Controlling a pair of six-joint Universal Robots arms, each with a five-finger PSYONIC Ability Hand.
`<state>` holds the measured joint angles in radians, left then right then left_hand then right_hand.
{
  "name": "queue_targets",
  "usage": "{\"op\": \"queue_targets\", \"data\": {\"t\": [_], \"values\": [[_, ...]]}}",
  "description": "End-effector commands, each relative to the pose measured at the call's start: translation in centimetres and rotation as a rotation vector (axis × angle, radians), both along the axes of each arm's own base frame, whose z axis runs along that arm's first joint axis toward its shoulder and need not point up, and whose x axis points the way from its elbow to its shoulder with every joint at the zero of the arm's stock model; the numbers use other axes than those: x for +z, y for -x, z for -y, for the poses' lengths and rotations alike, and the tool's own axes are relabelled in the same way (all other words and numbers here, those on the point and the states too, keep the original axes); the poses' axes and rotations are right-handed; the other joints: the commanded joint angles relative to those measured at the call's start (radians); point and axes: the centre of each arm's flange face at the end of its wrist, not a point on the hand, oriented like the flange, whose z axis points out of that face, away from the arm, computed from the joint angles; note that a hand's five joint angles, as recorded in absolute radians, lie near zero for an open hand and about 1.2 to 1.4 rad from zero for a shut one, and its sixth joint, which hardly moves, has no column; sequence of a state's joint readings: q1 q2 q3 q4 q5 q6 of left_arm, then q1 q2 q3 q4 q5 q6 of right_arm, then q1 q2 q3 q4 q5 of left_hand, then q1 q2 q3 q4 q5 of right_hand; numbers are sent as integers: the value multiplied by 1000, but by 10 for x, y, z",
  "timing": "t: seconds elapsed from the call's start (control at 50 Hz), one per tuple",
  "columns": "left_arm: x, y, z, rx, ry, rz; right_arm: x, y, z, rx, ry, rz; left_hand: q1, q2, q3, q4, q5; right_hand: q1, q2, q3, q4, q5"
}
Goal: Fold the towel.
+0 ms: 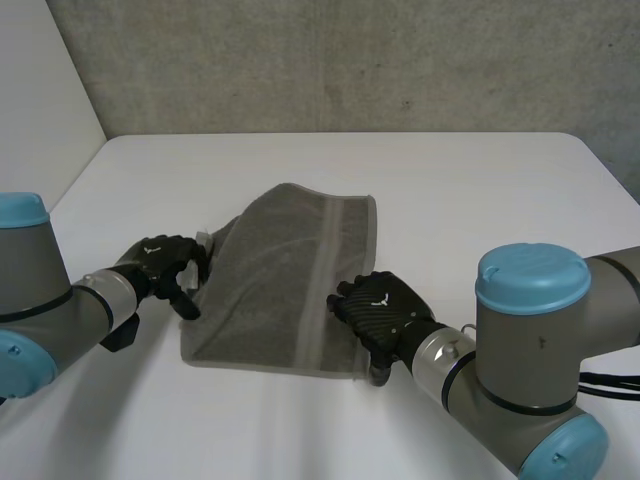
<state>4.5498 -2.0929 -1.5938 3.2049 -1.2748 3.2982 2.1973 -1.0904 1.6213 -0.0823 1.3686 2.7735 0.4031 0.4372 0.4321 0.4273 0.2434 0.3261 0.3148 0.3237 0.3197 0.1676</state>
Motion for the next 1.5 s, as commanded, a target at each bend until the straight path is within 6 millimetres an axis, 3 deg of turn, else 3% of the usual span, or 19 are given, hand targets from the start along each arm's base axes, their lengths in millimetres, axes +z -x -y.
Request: {"op": "queue_targets", "data": {"t": [0.02,0.16,0.98,1.02,1.04,1.06,1.08,1.1,1.24,1.28,1.3,1.34,1.36,1.4,1.46,1.5], "values": [[-3,0,-4,-1,-14,1,-17,-3,2,-14,-42,16,-55,-89,-84,-79,-69,23,34,26,30,7],[-6,-1,-6,-1,-26,3,-30,-7,6,-21,-44,31,-55,-89,-84,-79,-69,73,84,75,79,57],[-7,-4,-7,10,-21,1,-30,-22,7,-15,7,110,-146,-180,-175,-170,-160,349,360,351,355,333],[-7,-4,-7,10,-21,1,-29,-23,8,-12,12,117,-148,-183,-177,-173,-163,629,640,632,636,613],[-7,-4,-7,10,-21,1,-29,-23,8,-12,12,117,-151,-185,-180,-176,-166,631,642,633,637,615],[-7,-4,-7,10,-21,1,-29,-23,8,-9,10,117,-154,-188,-183,-179,-169,884,895,886,890,868],[-7,-4,-7,10,-21,1,-29,-23,8,-9,10,117,-154,-188,-183,-179,-169,886,898,889,893,870],[-7,-4,-7,10,-21,1,-28,-24,8,-4,13,121,-163,-197,-192,-187,-178,1068,1080,1071,1075,1052],[-8,-4,-8,11,-25,-1,-6,-21,17,-31,70,150,-210,-244,-239,-234,-225,1070,1081,1073,1077,1054],[-8,-4,-8,11,-25,-1,16,-12,30,-75,122,174,-213,-247,-242,-237,-228,1070,1081,1073,1077,1054],[-8,-4,-8,11,-25,-1,16,-12,30,-75,122,174,-213,-247,-242,-237,-228,1070,1081,1073,1077,1054],[-5,-4,-8,10,-18,-3,32,17,66,-203,178,170,-213,-247,-242,-237,-228,1070,1081,1073,1077,1054],[-2,-4,-8,12,-9,-4,32,17,66,-203,178,170,-213,-247,-242,-237,-228,1070,1081,1073,1077,1054],[-1,-5,-9,11,-9,-5,39,51,98,-323,220,116,-213,-247,-242,-237,-228,1070,1081,1073,1077,1054],[-1,-4,-11,4,-11,-7,39,67,109,-364,241,67,-213,-247,-242,-237,-228,1070,1081,1073,1077,1054],[-1,-3,-11,0,-11,-9,37,98,130,-445,269,-23,-213,-247,-242,-237,-228,1070,1081,1073,1077,1054]]}}
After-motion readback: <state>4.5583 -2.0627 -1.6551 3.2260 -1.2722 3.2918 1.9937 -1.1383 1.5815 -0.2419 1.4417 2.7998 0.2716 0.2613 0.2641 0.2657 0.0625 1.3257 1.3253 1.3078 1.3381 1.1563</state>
